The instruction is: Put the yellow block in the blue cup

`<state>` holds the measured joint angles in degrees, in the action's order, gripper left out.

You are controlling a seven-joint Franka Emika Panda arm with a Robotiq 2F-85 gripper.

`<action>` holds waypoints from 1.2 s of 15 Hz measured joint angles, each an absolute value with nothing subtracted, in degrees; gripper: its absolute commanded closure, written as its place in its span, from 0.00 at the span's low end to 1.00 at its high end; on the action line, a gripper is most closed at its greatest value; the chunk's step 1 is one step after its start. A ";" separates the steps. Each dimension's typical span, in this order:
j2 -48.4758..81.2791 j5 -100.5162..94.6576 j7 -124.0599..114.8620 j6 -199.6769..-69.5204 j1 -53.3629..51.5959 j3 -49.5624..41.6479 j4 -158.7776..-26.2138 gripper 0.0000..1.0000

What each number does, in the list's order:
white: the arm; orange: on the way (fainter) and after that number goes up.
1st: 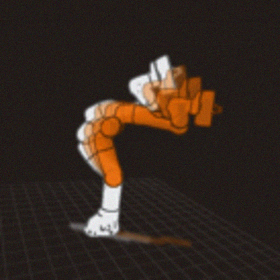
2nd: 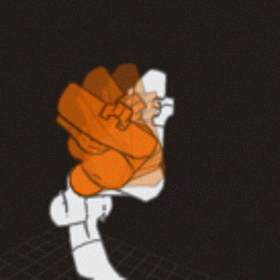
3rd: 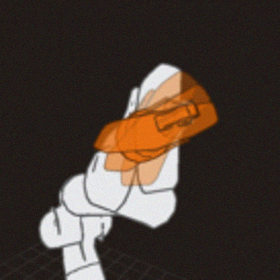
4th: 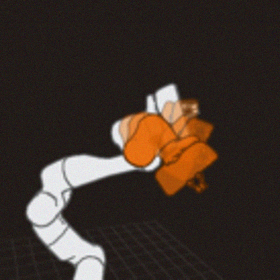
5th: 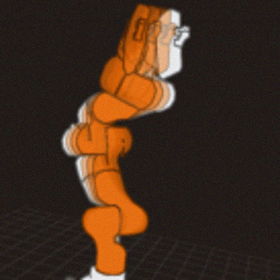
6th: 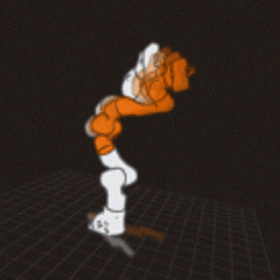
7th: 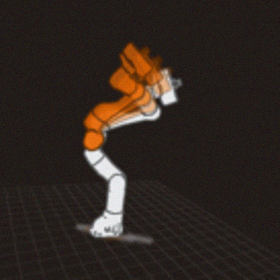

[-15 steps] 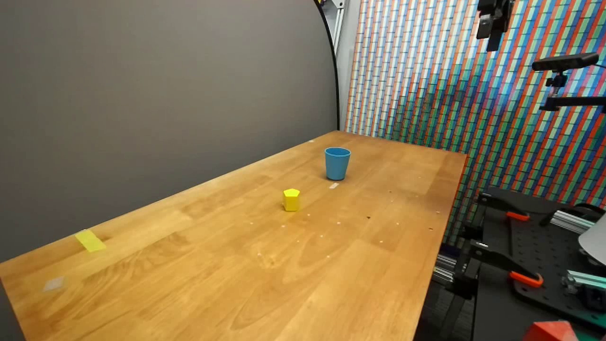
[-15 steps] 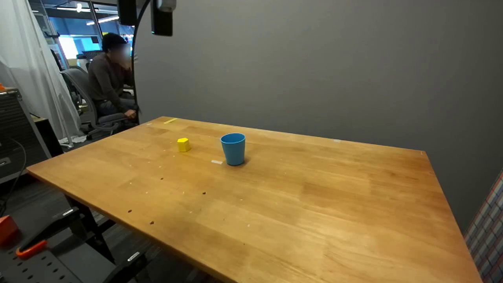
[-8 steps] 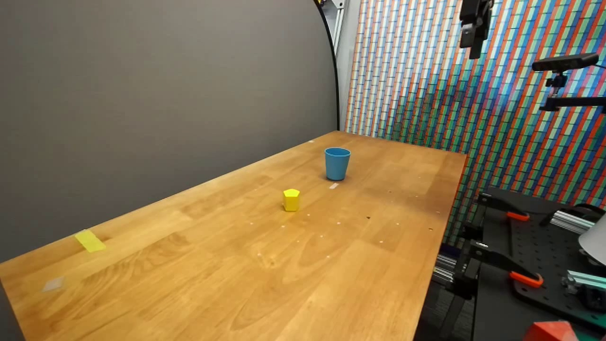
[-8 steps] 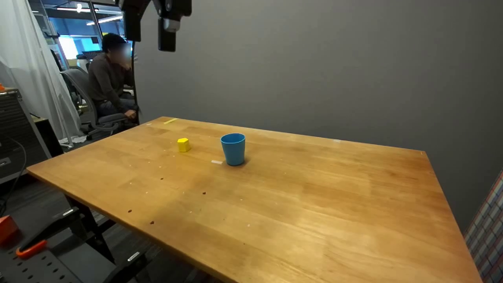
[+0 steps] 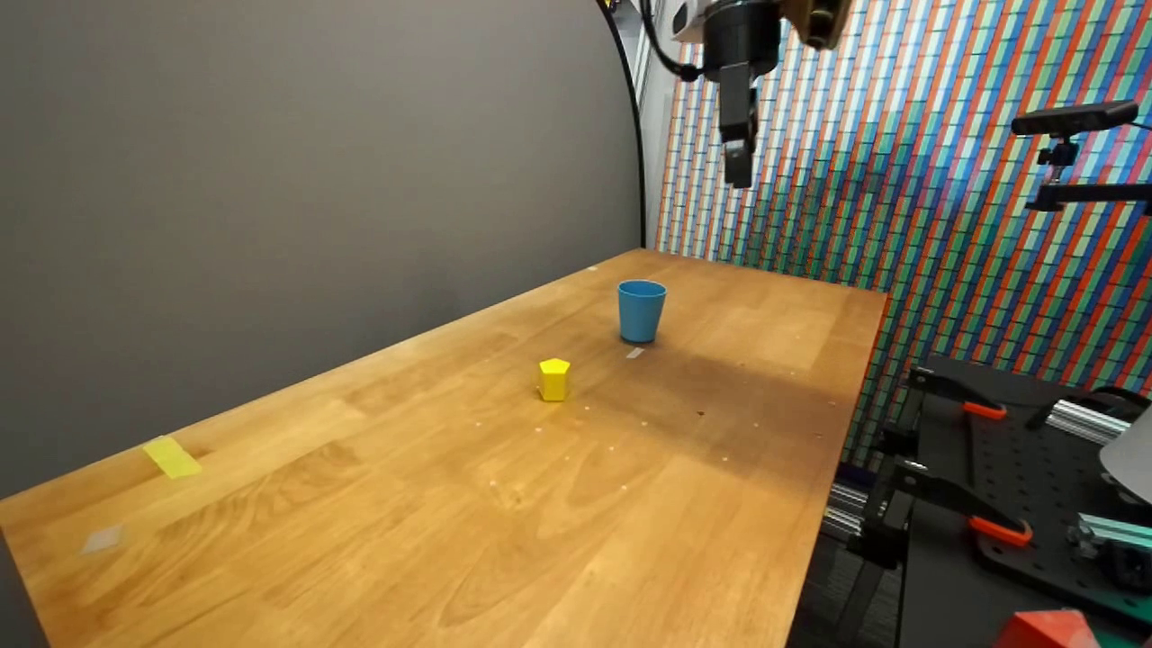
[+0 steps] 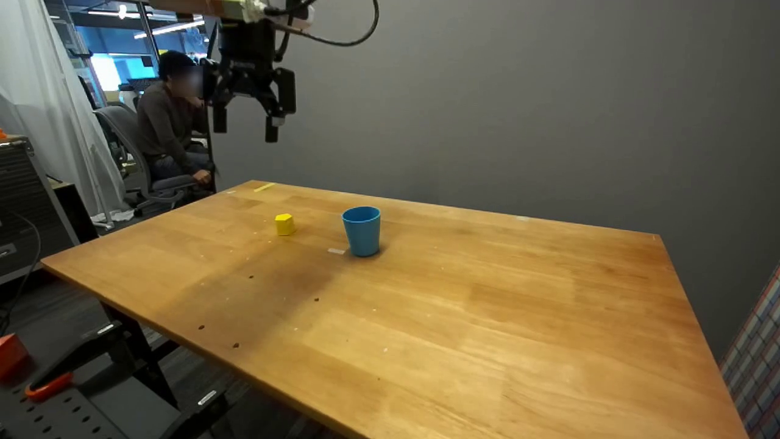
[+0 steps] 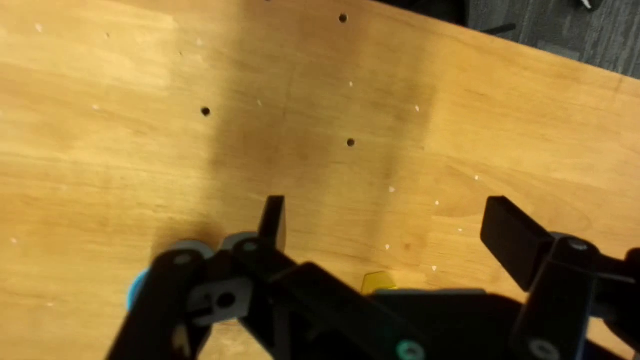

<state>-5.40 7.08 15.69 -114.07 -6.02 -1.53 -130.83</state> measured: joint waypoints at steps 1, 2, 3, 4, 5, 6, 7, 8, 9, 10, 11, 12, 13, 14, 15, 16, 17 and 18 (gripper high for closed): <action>-1.90 7.79 15.97 -115.90 -6.62 -0.24 -129.19 0.00; 1.61 8.50 16.23 -117.66 -7.04 0.99 -127.39 0.00; 5.16 9.05 16.47 -119.19 -7.27 2.23 -125.39 0.00; 8.85 9.68 16.75 -120.51 -7.37 3.48 -123.15 0.00; 12.49 10.21 16.80 -121.58 -7.39 4.63 -120.72 0.00; 16.19 10.85 16.88 -122.36 -7.38 5.65 -118.07 0.00; 19.81 11.10 16.89 -123.15 -7.38 6.50 -115.37 0.00; 23.43 11.16 16.86 -123.88 -7.37 7.22 -112.49 0.00; 26.93 11.16 16.82 -124.57 -7.37 7.78 -109.59 0.00; 30.35 11.16 16.81 -125.25 -7.38 8.24 -106.66 0.00; 33.56 10.73 16.67 -125.89 -7.46 8.46 -103.80 0.00; 36.43 9.93 16.48 -126.58 -7.61 8.49 -101.21 0.00; 38.83 9.01 16.21 -126.96 -7.72 8.49 -98.97 0.00; 40.95 7.72 15.71 -127.37 -7.79 8.45 -96.98 0.00; 42.72 6.38 15.07 -127.68 -7.89 8.32 -95.31 0.00; 44.15 4.79 14.30 -128.12 -8.06 8.02 -93.92 0.00; 45.29 3.26 13.54 -128.71 -8.27 7.63 -92.76 0.00; 46.12 2.33 12.89 -128.81 -8.39 7.35 -91.79 0.00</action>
